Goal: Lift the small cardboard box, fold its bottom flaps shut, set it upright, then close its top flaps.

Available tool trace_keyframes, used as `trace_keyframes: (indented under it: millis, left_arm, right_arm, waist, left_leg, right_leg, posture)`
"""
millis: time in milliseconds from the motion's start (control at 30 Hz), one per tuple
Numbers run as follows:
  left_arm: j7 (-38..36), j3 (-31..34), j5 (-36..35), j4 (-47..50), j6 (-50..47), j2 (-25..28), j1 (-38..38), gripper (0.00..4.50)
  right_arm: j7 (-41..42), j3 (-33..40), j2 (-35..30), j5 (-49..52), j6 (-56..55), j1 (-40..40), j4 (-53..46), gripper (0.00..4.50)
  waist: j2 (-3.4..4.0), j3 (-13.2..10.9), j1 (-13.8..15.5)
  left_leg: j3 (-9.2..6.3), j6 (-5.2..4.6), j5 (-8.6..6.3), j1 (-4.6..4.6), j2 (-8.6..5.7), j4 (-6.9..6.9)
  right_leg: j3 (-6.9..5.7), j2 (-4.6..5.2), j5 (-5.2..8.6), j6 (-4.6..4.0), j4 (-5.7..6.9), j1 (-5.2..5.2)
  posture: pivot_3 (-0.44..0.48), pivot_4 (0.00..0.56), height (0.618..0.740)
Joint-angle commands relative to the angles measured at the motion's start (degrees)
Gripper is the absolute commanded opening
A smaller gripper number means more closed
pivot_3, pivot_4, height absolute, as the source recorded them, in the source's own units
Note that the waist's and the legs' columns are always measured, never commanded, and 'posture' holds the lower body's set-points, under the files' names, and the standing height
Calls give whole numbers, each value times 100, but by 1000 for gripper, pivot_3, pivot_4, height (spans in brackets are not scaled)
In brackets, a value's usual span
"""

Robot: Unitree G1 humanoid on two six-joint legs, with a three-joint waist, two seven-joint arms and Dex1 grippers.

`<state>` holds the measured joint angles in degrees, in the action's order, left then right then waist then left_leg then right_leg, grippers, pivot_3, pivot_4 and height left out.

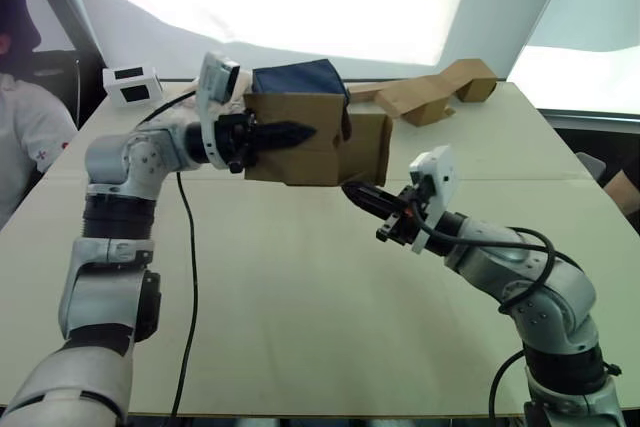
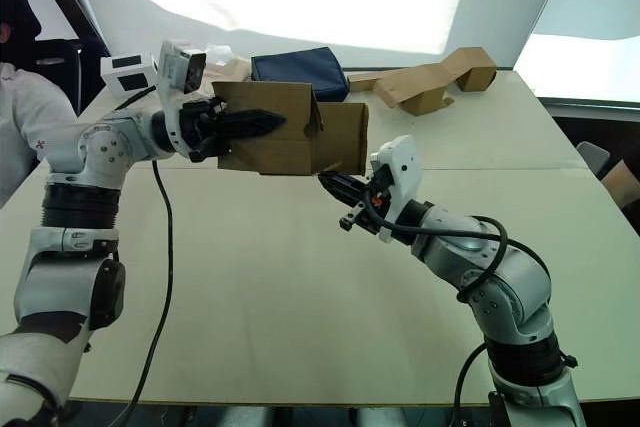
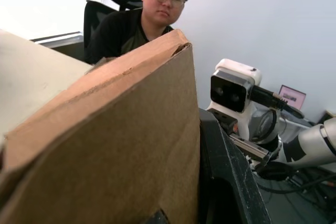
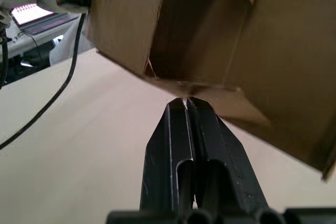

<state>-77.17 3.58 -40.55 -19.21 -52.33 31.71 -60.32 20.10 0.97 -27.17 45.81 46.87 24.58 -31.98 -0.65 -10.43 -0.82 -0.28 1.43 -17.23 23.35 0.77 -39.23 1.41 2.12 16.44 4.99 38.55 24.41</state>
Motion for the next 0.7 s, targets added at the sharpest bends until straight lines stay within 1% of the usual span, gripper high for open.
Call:
trace_keyframes:
  millis: [33, 467, 700]
  left_arm:
    - [-63, 62, -115, 263, -19, 75, -31, 0]
    - [-11, 84, -135, 397, -34, 83, 175, 0]
    - [30, 87, -123, 400, -7, 26, 185, 0]
  right_arm:
    - [91, 182, 102, 85, -163, 127, -4, 46]
    - [453, 85, 247, 180, -199, 221, 107, 46]
    - [723, -121, 282, -123, -340, 372, 417, 46]
  waist:
    - [0, 0, -1]
    - [0, 0, -8]
    - [0, 0, -15]
  left_leg:
    - [0, 0, 0, 0, 0, 0]
    - [0, 0, 0, -1, 2, 0]
    - [0, 0, 0, -1, 2, 0]
  right_leg:
    - [0, 0, 0, 0, 0, 0]
    - [0, -2, 0, 0, 1, 0]
    - [0, -3, 0, 0, 2, 0]
  posture:
    - [0, 150, 740]
    - [0, 150, 740]
    - [0, 150, 740]
